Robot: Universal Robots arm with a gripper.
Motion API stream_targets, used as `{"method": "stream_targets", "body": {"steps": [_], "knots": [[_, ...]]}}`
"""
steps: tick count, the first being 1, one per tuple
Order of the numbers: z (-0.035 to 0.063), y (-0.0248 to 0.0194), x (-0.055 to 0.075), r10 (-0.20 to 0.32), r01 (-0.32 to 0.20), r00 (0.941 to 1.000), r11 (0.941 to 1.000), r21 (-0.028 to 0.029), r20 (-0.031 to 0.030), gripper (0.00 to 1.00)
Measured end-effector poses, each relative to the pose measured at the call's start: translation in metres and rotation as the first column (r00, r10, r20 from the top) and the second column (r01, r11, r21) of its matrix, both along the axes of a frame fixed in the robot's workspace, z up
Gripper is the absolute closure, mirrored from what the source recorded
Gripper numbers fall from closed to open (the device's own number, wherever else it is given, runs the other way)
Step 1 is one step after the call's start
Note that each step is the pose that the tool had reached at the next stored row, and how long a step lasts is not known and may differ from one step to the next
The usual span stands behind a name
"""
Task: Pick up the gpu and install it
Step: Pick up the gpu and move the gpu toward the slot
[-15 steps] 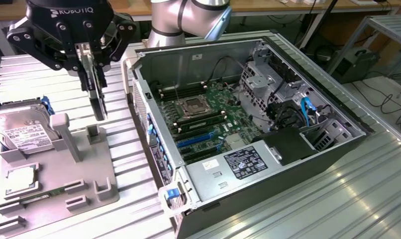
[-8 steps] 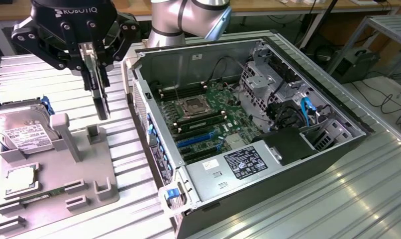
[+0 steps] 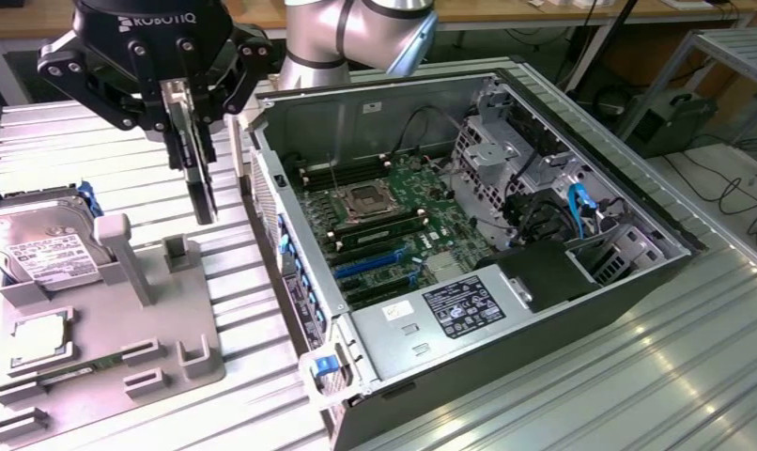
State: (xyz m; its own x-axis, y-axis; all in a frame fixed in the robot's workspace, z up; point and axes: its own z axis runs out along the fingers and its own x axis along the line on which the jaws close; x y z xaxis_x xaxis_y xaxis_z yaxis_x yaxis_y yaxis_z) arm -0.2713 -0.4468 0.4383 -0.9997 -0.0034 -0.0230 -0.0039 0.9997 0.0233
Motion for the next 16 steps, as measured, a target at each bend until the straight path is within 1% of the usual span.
{"method": "stream_targets", "body": {"steps": [16], "knots": [[0.0,0.0,0.012,0.0,0.0,1.0,1.0,-0.0001,0.0,0.73]]}}
